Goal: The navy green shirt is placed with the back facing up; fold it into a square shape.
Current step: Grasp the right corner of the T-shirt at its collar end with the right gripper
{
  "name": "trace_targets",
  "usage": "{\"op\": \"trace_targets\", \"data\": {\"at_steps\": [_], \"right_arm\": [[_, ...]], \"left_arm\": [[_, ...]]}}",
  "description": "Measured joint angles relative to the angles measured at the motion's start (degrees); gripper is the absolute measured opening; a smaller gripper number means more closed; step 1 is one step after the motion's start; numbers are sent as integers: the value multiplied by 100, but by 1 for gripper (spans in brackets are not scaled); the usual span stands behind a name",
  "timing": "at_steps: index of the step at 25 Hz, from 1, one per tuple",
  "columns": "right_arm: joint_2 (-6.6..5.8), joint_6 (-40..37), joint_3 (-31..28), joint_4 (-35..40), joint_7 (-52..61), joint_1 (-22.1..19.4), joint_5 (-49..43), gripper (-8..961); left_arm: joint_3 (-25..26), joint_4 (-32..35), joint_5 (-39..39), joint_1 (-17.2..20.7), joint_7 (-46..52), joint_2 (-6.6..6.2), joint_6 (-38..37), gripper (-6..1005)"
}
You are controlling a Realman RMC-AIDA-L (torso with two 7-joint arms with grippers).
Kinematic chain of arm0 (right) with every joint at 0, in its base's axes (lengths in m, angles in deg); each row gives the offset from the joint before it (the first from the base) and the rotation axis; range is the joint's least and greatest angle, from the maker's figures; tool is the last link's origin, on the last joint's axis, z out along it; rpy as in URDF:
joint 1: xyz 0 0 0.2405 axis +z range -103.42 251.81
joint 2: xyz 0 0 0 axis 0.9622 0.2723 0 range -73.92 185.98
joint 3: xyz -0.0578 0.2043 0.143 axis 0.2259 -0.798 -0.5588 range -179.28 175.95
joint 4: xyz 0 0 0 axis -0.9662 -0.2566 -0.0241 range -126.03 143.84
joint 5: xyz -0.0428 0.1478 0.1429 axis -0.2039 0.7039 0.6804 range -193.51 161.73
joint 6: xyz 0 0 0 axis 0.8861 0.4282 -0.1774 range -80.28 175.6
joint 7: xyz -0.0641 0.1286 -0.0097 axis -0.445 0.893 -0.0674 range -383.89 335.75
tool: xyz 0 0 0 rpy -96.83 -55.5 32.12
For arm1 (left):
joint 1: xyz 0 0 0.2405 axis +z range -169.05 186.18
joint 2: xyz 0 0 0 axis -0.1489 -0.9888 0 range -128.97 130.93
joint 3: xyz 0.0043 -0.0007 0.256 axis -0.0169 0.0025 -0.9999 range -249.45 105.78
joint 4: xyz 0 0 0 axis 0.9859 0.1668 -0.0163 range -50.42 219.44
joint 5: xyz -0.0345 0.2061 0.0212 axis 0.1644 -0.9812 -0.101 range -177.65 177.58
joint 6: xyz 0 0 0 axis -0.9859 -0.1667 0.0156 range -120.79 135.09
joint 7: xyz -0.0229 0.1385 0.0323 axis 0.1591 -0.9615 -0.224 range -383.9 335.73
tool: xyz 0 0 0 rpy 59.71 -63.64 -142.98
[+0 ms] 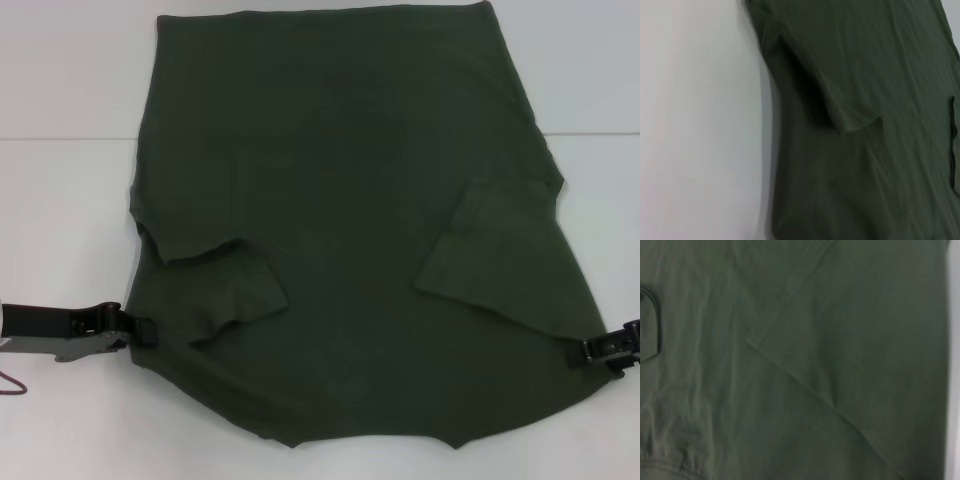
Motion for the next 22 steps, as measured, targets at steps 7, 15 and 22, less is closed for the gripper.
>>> {"op": "trace_targets", "data": {"at_steps": [7, 15, 22], "right_arm": [[47, -71, 6, -11, -16, 101, 33, 884], [-23, -110, -49, 23, 21, 123, 36, 884], [-147, -214, -70, 50, 92, 1, 27, 882]], "left_arm": [[0, 0, 50, -3, -34, 0, 18, 37], [63, 0, 70, 12, -76, -2, 18, 37], [73, 0, 95, 14, -96, -9, 11, 37]]}}
